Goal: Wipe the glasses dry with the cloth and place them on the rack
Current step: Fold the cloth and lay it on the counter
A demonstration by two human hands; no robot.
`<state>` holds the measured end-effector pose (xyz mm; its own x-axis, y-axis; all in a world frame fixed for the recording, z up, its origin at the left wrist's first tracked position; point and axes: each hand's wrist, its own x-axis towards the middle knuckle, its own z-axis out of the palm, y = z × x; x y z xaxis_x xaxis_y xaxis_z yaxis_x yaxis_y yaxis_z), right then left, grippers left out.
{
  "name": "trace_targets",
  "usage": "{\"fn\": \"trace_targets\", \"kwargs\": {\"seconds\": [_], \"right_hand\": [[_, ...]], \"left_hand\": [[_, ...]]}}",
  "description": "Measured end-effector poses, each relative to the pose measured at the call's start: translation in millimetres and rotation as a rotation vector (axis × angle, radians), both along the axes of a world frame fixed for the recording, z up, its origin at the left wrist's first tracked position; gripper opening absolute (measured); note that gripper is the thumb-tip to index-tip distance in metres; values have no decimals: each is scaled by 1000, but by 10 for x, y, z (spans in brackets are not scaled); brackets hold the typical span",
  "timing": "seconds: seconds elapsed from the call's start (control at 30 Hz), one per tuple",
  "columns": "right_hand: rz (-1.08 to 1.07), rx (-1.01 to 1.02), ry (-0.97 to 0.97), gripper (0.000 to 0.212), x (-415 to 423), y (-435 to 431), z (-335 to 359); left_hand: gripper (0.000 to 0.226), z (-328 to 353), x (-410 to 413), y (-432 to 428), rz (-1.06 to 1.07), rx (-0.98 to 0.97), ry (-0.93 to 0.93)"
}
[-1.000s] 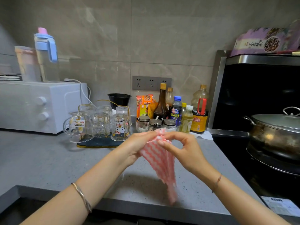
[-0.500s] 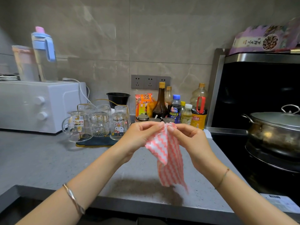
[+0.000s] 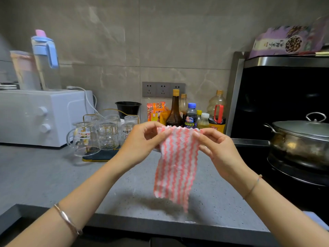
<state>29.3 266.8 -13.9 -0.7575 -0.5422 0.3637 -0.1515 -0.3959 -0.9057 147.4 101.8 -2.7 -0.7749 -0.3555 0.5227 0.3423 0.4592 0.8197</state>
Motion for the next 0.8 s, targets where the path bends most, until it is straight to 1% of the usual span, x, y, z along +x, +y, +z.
{"fn": "trace_targets", "kwargs": {"seconds": [0.07,0.1,0.17,0.2,0.27,0.33,0.43,0.57,0.63,0.73,0.8], "right_hand": [[12,-9,26,6,-8,-3,7],[18,-17,35,11,-18,-6,16],[44,-13,38,27,-57,-26,31],[59,13,33,32,-84,-46,22],[70,74,33,30,-140,-115,-23],[49,110,32,20,-223,-227,-83],[16,105,17,10,-375,-379,-98],[18,46,-27,14,-524,-430,-53],[51,55,-18,15,-528,-355,-143],[138,221,12,20,-471,-113,-462],[260,364,4,19,-394,104,-724]], "left_hand": [[15,40,-17,-7,0,-44,10],[15,52,-24,-22,1,-46,1],[13,45,-44,-72,-49,15,-28],[12,13,-68,-102,-86,56,-59],[11,-71,-125,-160,-115,104,-133],[11,-168,-231,-237,-92,104,-179],[13,-224,-433,-347,-20,50,-165],[15,-171,-632,-424,-23,35,-89],[13,-228,-613,-391,-51,5,-113],[7,-609,-435,-264,-180,24,-172],[10,-959,-265,-152,-292,61,-234]]}}
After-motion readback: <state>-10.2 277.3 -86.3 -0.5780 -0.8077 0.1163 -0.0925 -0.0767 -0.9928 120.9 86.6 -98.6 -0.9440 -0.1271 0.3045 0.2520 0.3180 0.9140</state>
